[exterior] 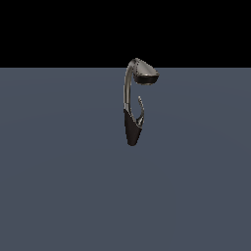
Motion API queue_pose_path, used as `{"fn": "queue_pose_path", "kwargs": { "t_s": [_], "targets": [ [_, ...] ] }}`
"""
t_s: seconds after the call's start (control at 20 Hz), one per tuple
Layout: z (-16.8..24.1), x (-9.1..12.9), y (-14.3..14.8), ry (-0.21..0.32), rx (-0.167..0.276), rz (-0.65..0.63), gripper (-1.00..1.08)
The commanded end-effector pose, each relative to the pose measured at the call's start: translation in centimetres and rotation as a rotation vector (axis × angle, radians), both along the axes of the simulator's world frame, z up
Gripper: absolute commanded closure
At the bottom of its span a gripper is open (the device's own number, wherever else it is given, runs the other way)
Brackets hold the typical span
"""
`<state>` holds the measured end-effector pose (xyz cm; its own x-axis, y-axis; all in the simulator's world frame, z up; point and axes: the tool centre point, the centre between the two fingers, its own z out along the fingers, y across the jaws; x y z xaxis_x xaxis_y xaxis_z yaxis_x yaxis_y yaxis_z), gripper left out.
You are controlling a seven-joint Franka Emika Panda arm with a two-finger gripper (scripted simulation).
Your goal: Turn on the faucet by rotating a designated handle.
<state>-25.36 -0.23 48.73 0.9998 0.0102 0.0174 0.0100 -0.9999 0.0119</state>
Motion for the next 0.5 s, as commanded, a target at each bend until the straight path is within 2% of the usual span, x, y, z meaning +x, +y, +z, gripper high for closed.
{"fn": "queue_pose_path", "kwargs": {
  "t_s": [0.0,0.45],
  "targets": [
    [0.0,0.0,0.0,0.0,0.0,0.0,1.08],
    [-0.64,-0.45,0.71,0.045,0.012,-0.001,1.08]
  ]
}}
